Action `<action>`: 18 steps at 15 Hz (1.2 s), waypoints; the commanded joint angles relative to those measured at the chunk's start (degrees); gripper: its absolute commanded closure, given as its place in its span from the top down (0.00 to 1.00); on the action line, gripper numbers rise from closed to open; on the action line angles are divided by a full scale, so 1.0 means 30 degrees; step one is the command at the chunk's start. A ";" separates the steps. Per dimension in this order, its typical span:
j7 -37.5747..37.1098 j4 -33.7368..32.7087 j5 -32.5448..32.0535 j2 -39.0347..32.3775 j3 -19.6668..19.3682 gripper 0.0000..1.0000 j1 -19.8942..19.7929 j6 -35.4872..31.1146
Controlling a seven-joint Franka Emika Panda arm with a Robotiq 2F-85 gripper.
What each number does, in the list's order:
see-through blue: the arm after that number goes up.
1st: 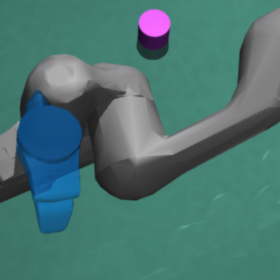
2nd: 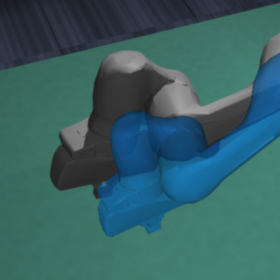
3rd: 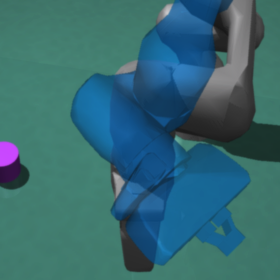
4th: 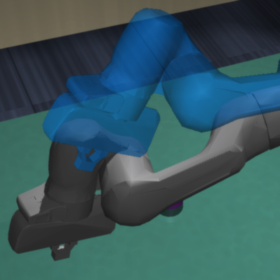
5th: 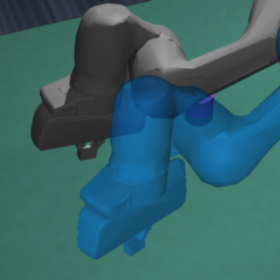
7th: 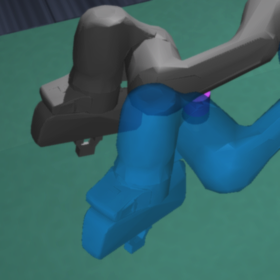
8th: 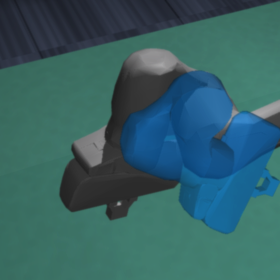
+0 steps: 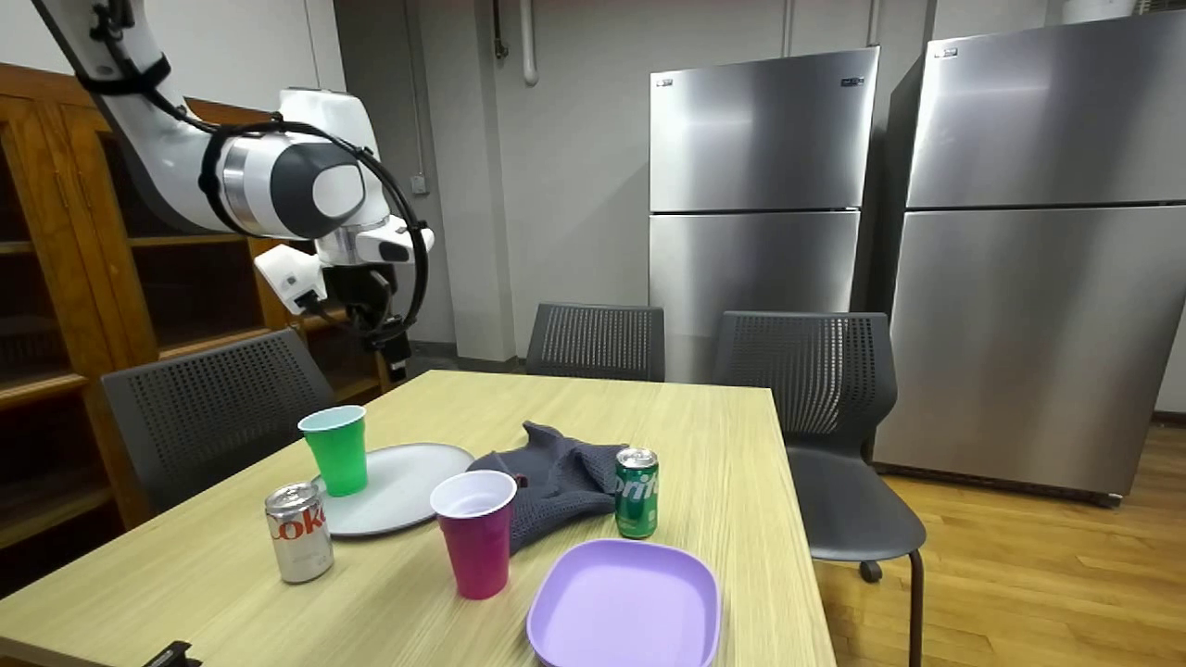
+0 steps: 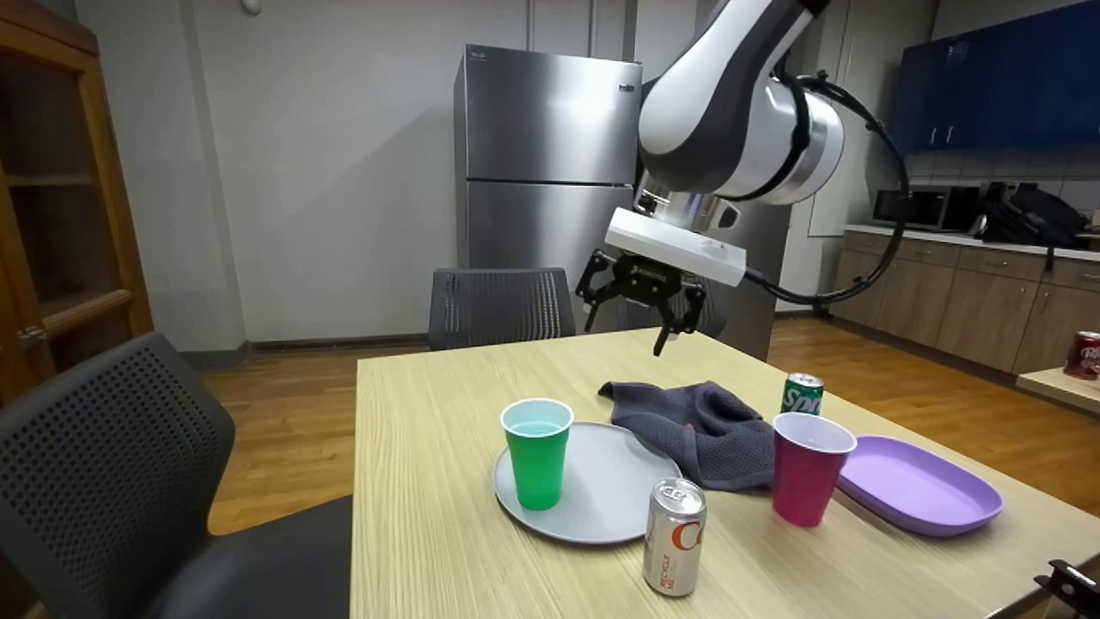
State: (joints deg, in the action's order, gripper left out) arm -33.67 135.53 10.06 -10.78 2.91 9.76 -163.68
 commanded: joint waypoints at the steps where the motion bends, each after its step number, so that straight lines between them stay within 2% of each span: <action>1: 0.1965 0.1724 0.1250 0.2022 0.0188 1.00 -0.0956 0.0588; 7: 0.3613 0.3707 0.1989 0.3766 -0.0271 1.00 -0.1898 0.0802; 12: 0.3746 0.5248 0.1258 0.4955 -0.0989 1.00 -0.2615 0.1061; 18: 0.2963 0.6260 -0.0408 0.5259 -0.1621 1.00 -0.3605 0.2040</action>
State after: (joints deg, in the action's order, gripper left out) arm -23.86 152.12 11.80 2.27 -1.79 0.82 -160.35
